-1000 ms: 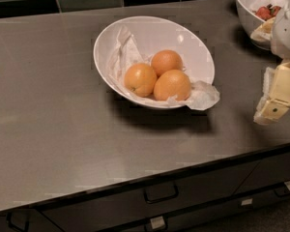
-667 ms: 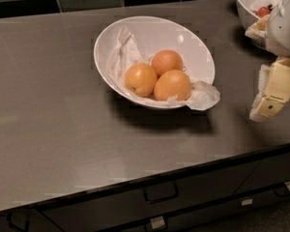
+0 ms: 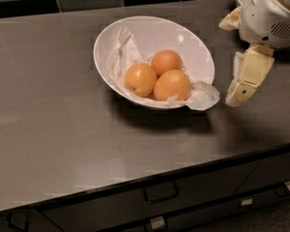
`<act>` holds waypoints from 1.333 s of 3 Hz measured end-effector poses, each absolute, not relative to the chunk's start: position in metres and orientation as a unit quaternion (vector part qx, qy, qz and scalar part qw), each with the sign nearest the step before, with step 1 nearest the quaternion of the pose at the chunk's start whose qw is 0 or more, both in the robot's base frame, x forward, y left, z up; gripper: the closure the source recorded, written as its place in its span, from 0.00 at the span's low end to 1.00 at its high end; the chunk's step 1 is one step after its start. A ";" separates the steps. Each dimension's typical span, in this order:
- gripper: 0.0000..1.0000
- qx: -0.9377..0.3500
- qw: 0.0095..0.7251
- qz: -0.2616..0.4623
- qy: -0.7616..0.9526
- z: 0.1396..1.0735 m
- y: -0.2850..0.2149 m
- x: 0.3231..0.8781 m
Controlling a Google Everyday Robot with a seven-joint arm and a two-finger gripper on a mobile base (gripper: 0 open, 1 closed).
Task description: Pick orange from white bowl
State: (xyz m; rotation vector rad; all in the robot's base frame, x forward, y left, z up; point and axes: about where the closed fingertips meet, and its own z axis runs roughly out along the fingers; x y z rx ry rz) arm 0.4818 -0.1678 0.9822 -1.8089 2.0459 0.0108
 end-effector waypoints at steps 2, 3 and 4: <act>0.00 -0.638 0.219 0.031 0.737 0.965 -0.132 0.506; 0.00 -0.620 0.243 0.060 0.744 0.952 -0.111 0.518; 0.00 -0.617 0.247 0.062 0.745 0.952 -0.109 0.519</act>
Offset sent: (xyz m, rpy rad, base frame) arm 0.0414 0.0651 -0.0292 0.1208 0.0333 -0.0144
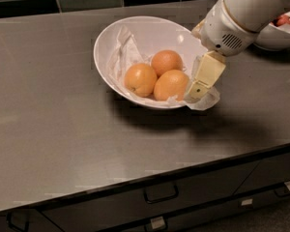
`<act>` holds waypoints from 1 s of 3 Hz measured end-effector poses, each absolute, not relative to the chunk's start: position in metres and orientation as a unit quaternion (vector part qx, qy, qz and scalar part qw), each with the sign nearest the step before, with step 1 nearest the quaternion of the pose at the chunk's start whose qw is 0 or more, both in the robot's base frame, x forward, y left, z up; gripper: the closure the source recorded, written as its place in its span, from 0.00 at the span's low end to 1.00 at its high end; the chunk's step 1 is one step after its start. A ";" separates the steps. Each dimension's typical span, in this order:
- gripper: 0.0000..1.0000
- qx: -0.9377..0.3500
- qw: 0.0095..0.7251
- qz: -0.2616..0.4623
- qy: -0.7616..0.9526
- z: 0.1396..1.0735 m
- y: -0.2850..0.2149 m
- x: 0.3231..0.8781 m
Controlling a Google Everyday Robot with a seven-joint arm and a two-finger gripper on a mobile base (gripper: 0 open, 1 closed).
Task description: Pick orange from white bowl
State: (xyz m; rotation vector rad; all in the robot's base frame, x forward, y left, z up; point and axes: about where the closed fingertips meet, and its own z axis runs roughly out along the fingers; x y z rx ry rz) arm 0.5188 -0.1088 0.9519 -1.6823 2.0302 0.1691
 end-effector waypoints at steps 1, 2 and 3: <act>0.09 -0.600 0.260 0.062 0.754 0.953 -0.102 0.518; 0.27 -0.578 0.273 0.065 0.766 0.951 -0.086 0.522; 0.26 -0.572 0.275 0.067 0.770 0.947 -0.078 0.526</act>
Offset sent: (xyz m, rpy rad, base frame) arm 0.0068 0.0310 -0.0006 0.0863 -0.0317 -0.1407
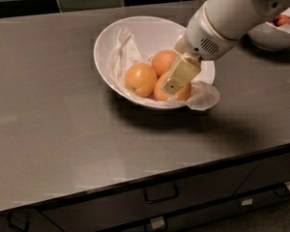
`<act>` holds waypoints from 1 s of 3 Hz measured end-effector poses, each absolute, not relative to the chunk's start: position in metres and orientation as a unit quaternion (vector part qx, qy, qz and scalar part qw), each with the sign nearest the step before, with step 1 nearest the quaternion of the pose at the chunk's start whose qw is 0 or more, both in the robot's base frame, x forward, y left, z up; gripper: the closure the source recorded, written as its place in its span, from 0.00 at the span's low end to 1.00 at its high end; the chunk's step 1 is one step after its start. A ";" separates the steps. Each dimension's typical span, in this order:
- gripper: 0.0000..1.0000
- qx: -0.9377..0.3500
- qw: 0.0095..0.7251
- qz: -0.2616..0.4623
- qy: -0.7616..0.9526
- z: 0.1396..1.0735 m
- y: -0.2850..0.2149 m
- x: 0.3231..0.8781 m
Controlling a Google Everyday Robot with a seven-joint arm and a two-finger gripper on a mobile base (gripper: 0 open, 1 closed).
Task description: Pick orange from white bowl
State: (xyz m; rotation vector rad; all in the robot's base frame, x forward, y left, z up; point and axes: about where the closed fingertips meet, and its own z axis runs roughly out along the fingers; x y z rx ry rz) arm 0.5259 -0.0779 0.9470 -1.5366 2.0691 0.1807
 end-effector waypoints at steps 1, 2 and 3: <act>0.29 -0.560 0.278 0.068 0.778 0.936 -0.078 0.530; 0.29 -0.546 0.282 0.061 0.787 0.928 -0.084 0.534; 0.29 -0.529 0.286 0.051 0.797 0.923 -0.092 0.535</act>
Offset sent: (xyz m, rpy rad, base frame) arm 0.0132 -0.0157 -0.0296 0.0127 -0.0110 -0.1122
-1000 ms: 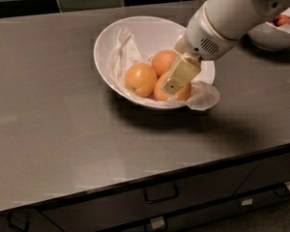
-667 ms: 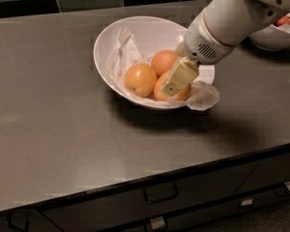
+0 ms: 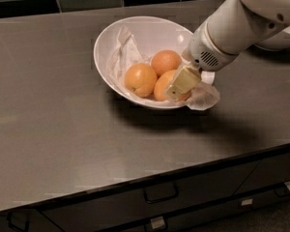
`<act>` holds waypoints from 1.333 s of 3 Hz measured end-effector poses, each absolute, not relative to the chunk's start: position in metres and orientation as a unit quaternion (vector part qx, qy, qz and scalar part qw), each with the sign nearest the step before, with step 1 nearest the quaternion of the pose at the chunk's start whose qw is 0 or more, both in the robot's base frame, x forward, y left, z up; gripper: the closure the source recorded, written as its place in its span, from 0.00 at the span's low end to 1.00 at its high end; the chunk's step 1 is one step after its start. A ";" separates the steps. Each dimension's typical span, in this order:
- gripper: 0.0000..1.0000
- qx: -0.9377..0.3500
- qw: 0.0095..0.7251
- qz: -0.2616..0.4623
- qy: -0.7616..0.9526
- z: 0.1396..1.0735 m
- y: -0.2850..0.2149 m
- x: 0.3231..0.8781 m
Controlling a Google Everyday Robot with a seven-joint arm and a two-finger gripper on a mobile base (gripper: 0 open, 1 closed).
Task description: Pick orange from white bowl
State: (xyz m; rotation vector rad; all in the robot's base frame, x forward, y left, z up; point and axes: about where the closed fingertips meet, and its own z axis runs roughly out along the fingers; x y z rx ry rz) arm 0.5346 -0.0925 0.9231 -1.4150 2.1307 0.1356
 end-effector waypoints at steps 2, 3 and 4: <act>0.30 -0.506 0.291 0.050 0.811 0.899 -0.092 0.545; 0.30 -0.506 0.289 0.053 0.811 0.895 -0.090 0.546; 0.30 -0.506 0.285 0.055 0.812 0.890 -0.089 0.547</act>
Offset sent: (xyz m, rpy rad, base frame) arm 0.0092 -0.0069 -0.0230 0.0132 -0.0069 -0.0806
